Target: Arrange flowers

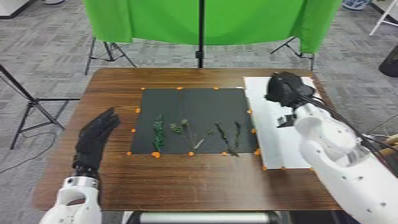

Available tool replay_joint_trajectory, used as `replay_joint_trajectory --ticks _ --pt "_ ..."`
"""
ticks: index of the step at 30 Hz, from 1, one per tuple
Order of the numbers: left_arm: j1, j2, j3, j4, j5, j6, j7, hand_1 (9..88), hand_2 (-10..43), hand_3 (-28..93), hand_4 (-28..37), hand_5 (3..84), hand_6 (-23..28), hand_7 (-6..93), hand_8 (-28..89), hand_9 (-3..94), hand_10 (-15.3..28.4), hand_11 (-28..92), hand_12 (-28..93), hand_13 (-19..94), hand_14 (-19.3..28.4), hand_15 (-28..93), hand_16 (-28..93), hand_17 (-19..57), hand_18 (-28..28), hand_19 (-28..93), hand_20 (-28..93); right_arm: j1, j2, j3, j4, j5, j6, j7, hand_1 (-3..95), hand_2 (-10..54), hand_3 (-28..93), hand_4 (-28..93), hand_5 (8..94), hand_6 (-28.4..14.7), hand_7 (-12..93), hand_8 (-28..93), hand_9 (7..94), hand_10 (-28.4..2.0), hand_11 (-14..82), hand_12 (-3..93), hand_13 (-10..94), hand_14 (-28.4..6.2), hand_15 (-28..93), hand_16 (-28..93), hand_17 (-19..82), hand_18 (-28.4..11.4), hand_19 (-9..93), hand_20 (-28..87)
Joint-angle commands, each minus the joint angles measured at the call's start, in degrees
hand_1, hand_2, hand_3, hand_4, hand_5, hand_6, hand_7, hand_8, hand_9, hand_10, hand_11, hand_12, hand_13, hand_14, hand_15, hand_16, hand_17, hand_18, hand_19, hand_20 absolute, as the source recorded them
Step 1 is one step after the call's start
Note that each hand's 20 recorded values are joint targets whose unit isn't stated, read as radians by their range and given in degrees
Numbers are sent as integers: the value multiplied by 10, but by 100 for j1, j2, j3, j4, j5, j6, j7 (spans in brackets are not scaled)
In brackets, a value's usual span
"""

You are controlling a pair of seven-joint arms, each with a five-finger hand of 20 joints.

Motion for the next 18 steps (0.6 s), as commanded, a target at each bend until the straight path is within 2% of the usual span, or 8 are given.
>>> replay_joint_trajectory --ticks 1,5,8,9,10,11,17,18 --pt "331 -5 -250 -66 -298 475 171 180 -33 672 -237 436 27 75 -55 429 111 97 148 321 136 87 32 39 101 9 171 1742 -1191 -1817 39 301 -537 -762 654 -95 500 -168 824 19 213 112 936 -88 153 393 925 -4 681 350 701 -107 932 686" --pt "228 19 -75 -38 -549 825 308 131 100 670 -282 436 35 63 -59 433 113 95 143 321 132 89 22 42 94 11 165 2006 -1997 -2345 449 6 -716 -1207 653 -95 504 -171 823 19 213 113 937 -84 148 397 923 -3 680 350 700 -106 932 686" --pt "69 72 90 23 -634 987 363 129 143 650 -283 419 42 51 -62 433 114 88 135 312 124 84 14 48 87 12 162 2015 -2397 -2576 748 -299 -839 -1421 652 -95 507 -174 821 20 214 114 937 -82 149 399 922 -3 681 351 700 -106 932 686" --pt "46 75 101 33 -619 945 349 130 153 643 -283 414 43 50 -62 432 113 86 133 312 124 83 13 49 85 12 161 2022 -2476 -2667 827 -316 -886 -1391 652 -95 507 -174 821 20 214 113 937 -82 150 400 922 -3 681 351 699 -106 932 687" --pt "-71 69 127 120 -598 892 305 132 165 636 -283 408 44 48 -62 428 114 83 130 307 122 81 10 51 83 13 161 2022 -2635 -2662 1030 -392 -913 -1473 652 -95 508 -175 821 21 214 113 937 -81 151 401 922 -3 681 351 698 -106 932 687" --pt "26 78 142 39 -594 915 355 132 171 633 -283 404 45 47 -63 423 114 79 127 304 119 79 8 52 82 13 160 1958 -2692 -2705 1035 -470 -935 -1491 651 -95 508 -176 820 21 214 113 937 -81 153 402 922 -3 681 350 697 -106 932 687" --pt "79 122 187 -32 -562 834 341 130 163 641 -283 401 49 47 -62 418 114 75 120 300 117 80 2 52 83 13 159 1848 -3347 -2665 1668 -1226 -945 -1826 641 -95 518 -183 815 25 215 110 937 -80 155 402 918 -6 680 351 691 -109 932 687" --pt "31 141 213 -9 -559 811 336 130 163 641 -283 401 48 48 -61 418 113 76 120 299 118 80 1 52 84 13 158 1847 -3441 -2639 1763 -1357 -954 -1861 640 -95 521 -183 814 27 215 109 937 -80 156 402 918 -6 680 350 691 -110 932 687"
